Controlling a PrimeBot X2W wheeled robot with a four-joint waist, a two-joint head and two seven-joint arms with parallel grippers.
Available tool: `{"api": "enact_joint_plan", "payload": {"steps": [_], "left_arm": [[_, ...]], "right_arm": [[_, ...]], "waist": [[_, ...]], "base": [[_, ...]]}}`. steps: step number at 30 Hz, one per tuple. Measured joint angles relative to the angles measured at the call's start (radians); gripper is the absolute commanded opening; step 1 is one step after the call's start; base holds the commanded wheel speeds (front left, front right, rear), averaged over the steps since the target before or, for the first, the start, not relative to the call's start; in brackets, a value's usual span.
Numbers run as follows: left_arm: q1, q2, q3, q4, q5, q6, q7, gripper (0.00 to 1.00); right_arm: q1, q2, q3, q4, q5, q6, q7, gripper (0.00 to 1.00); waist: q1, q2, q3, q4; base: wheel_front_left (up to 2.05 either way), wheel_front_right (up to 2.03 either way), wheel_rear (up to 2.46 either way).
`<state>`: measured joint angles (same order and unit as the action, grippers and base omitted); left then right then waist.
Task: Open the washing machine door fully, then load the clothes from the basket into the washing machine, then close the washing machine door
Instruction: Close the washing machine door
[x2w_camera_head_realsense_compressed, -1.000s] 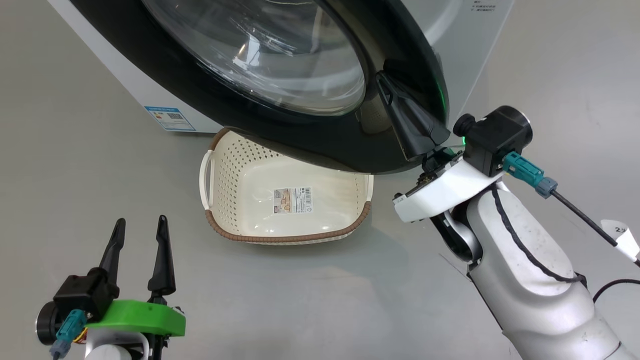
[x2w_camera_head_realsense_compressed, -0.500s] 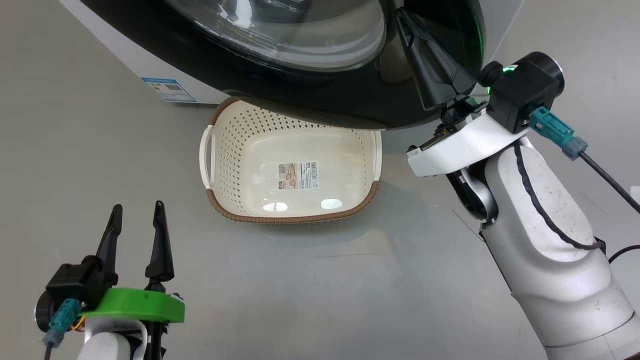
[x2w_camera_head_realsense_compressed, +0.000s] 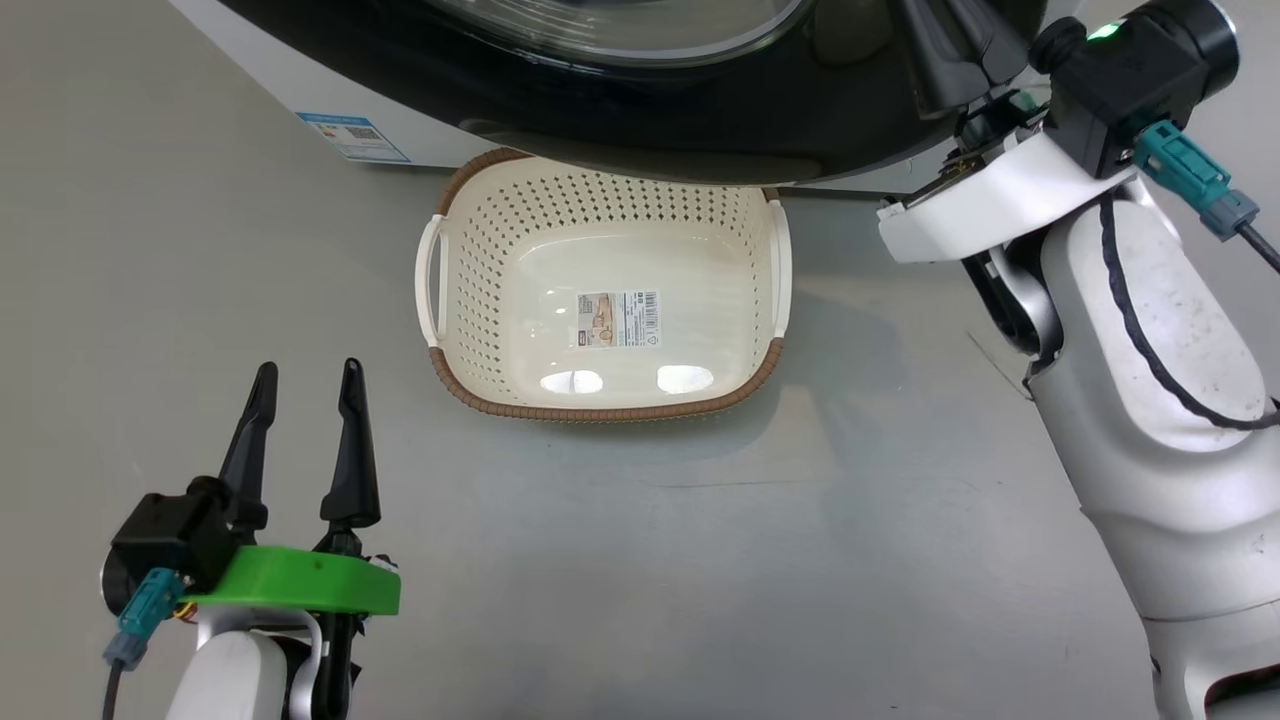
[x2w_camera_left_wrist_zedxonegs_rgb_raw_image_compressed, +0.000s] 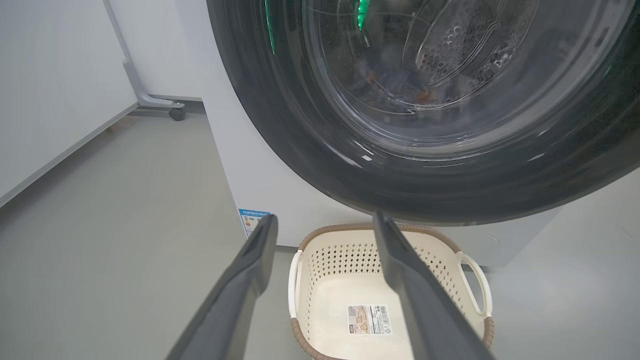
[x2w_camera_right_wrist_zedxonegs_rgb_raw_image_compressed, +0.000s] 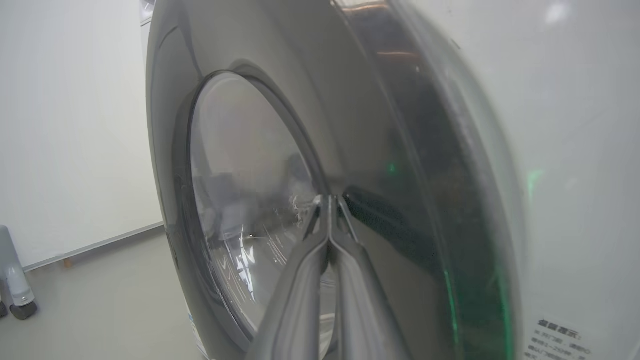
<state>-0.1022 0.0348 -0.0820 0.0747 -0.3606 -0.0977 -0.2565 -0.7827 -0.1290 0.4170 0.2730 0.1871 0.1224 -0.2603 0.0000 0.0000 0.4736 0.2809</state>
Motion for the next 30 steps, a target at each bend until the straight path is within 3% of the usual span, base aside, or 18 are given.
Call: {"api": "enact_joint_plan", "payload": {"steps": [19, 30], "left_arm": [[0.002, -0.002, -0.063, -0.016, -0.045, 0.002, 0.0, 1.0], [0.021, -0.002, -0.038, -0.026, -0.066, 0.022, 0.0, 1.0]], "right_arm": [[-0.203, -0.128, -0.035, 0.181, -0.067, 0.021, -0.005, 0.0], [-0.213, -0.117, -0.027, 0.281, -0.074, 0.025, -0.008, 0.0]], "waist": [[0.0, 0.0, 0.01, 0.078], [0.0, 0.0, -0.032, 0.081]], "base": [[0.0, 0.0, 0.0], [0.0, 0.0, 0.0]]}}
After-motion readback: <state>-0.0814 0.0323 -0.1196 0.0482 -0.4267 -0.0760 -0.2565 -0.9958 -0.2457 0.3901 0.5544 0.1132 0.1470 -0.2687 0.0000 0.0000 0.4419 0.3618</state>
